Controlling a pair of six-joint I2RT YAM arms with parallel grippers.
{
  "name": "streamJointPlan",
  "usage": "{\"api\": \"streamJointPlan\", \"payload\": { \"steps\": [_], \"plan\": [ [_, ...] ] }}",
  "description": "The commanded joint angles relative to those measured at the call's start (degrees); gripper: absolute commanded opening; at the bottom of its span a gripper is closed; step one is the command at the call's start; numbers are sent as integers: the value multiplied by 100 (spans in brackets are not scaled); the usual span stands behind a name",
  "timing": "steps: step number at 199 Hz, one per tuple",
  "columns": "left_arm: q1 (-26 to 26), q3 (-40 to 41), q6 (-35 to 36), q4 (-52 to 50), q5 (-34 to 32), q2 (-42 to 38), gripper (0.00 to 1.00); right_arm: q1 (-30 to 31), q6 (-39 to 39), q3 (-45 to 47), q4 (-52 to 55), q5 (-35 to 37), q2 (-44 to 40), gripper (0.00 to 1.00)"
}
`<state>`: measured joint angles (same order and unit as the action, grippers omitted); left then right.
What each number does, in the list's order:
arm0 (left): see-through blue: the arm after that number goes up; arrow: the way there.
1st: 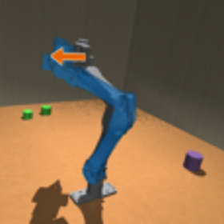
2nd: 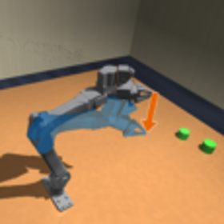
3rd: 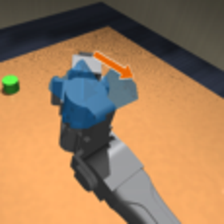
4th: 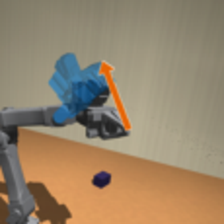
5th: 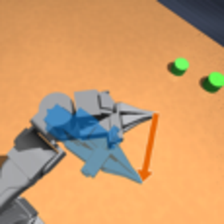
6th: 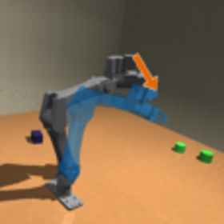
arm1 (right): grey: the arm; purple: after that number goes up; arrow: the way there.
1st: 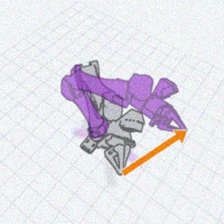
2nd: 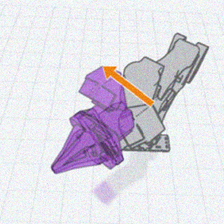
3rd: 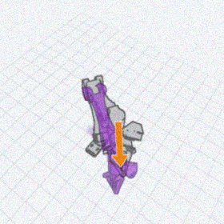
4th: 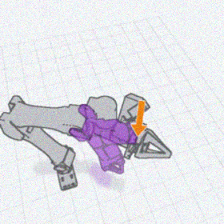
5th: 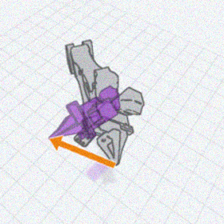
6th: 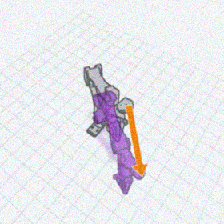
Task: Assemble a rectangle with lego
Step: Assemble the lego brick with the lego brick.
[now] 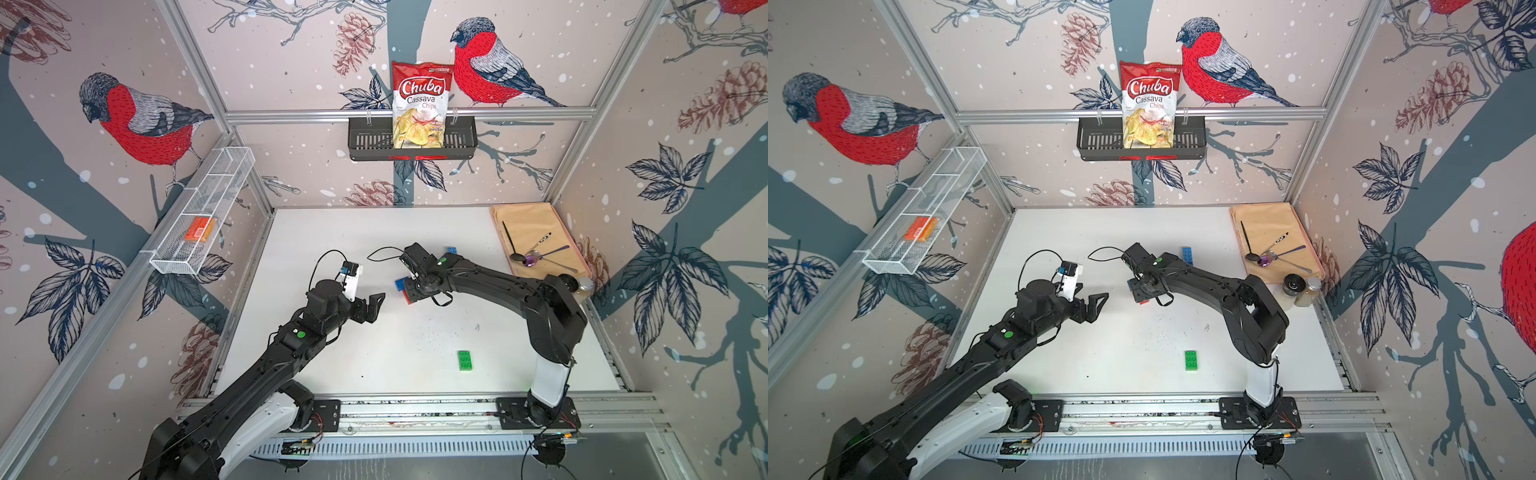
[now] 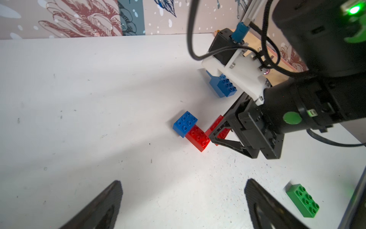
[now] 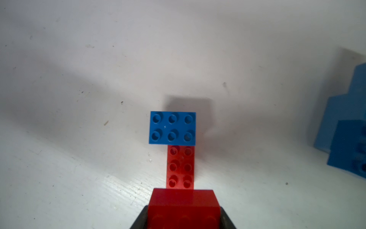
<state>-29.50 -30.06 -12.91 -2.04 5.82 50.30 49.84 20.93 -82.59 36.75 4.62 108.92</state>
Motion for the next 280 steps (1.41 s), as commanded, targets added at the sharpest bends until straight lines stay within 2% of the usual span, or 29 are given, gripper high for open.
{"api": "streamJointPlan", "payload": {
  "steps": [1, 91, 207, 280],
  "plan": [
    [190, 23, -265, 51, -116, 83, 96, -18, -211, -286, 294, -221, 243, 48],
    [326, 159, -253, 268, -36, 68, 96, -97, -452, -1011, 499, -269, 1061, 48],
    [330, 168, -263, 318, -11, 137, 96, -148, -617, -1114, 447, -132, 1401, 47],
    [351, 181, -271, 354, 15, 186, 96, 19, -678, -1051, 474, 116, 1525, 46]
  ]
}}
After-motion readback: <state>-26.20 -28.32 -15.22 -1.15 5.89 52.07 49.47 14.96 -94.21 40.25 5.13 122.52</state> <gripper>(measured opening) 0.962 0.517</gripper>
